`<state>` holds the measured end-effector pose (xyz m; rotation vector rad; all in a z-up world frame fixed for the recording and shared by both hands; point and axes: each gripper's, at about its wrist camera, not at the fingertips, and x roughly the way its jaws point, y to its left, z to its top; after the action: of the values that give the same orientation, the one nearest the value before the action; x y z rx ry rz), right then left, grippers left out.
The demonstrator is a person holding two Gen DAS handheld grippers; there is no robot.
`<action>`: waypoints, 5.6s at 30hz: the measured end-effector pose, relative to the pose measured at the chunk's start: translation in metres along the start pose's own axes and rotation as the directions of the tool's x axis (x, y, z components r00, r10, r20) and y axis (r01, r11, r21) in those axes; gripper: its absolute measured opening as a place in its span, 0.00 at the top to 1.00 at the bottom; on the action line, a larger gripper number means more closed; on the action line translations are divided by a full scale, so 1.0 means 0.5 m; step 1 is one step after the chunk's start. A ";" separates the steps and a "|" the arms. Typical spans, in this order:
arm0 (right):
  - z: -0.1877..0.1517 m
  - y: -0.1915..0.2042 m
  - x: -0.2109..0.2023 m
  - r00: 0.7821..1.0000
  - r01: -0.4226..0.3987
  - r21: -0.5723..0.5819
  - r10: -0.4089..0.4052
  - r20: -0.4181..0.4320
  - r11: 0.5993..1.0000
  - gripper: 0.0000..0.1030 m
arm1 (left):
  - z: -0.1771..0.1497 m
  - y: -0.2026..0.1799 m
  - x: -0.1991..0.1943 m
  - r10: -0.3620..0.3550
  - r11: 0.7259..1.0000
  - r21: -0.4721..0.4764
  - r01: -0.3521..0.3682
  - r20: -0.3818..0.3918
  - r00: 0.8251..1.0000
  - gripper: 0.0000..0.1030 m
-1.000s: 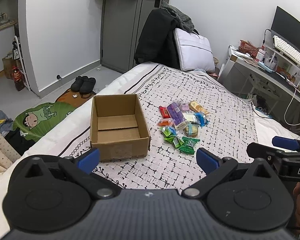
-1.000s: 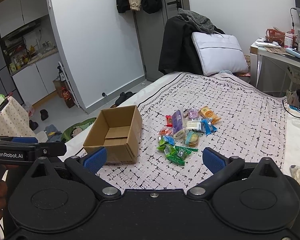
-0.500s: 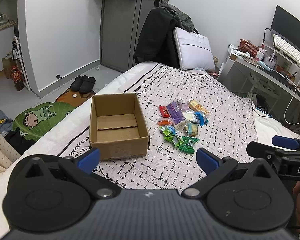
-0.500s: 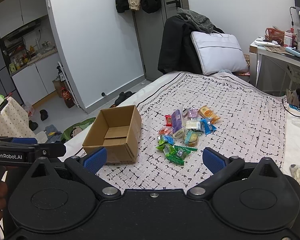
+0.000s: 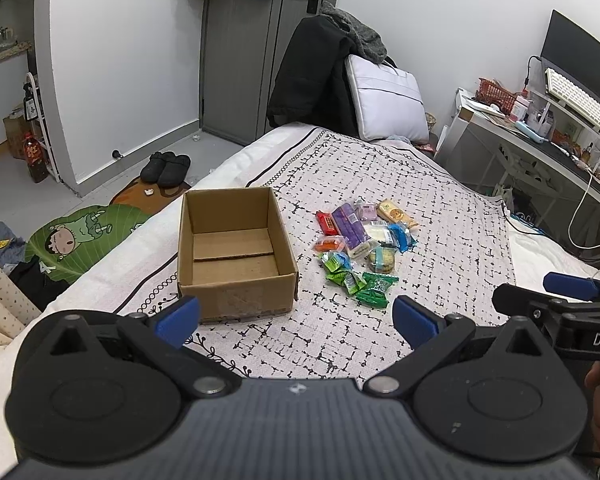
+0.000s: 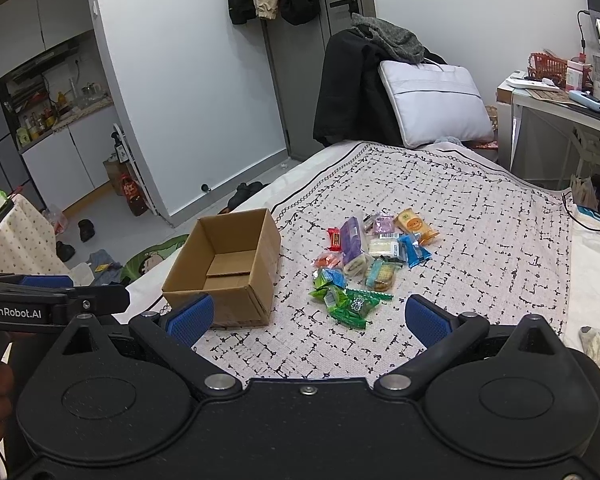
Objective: Organize snacks
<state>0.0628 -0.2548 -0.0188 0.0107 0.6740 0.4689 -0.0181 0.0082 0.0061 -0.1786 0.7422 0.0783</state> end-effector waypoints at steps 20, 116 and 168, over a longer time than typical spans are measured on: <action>0.005 -0.056 0.068 1.000 -0.021 0.047 0.021 -0.008 0.999 0.01 | 0.010 -0.026 0.080 -0.015 1.000 -0.020 0.015 -0.040 0.999 0.01; -0.049 -0.274 0.535 0.910 -0.107 0.467 0.276 -0.309 0.878 0.77 | 0.020 -0.116 0.669 -0.052 0.908 -0.407 -0.099 -0.344 0.937 0.75; 0.072 -0.009 0.521 0.878 -0.444 0.335 0.479 -0.024 0.831 0.77 | 0.118 0.162 0.351 0.060 0.862 -0.500 -0.081 -0.058 0.997 0.75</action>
<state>0.2638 -0.1439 -0.1473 0.4719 0.8523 0.8284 0.1391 0.1003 -0.0813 -0.6552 0.7575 0.3415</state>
